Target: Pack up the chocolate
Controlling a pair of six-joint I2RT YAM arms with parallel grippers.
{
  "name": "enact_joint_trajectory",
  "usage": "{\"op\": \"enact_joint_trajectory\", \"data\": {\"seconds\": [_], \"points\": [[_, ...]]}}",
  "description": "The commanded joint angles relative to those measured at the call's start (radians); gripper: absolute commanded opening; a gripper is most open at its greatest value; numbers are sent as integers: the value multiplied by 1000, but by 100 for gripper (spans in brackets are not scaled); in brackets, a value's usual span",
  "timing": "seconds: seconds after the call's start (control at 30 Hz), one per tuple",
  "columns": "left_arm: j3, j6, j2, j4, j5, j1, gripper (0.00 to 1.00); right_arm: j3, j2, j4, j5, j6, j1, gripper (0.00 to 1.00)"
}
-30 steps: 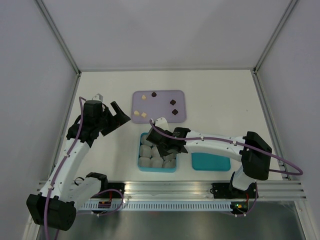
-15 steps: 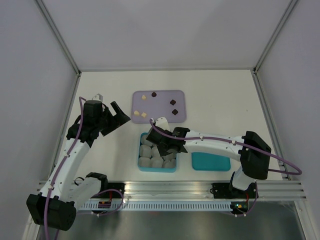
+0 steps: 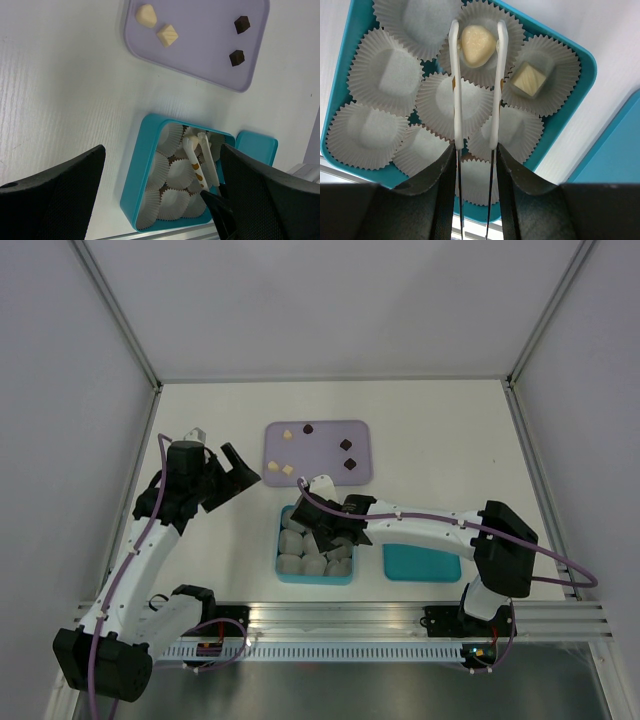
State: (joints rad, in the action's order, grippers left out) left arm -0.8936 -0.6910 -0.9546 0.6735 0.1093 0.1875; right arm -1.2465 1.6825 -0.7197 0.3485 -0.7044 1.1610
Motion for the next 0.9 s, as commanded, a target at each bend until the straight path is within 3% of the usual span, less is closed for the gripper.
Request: {"op": "enact_joint_trajectory", "data": {"seconds": [0.0,0.87], "points": [[2,25,19,-28,0,4,100,-18,2,29,11,-17,-6,10],[2,27,33,-26,-16,4,100,45,-41,31,10,-37,-7,11]]}}
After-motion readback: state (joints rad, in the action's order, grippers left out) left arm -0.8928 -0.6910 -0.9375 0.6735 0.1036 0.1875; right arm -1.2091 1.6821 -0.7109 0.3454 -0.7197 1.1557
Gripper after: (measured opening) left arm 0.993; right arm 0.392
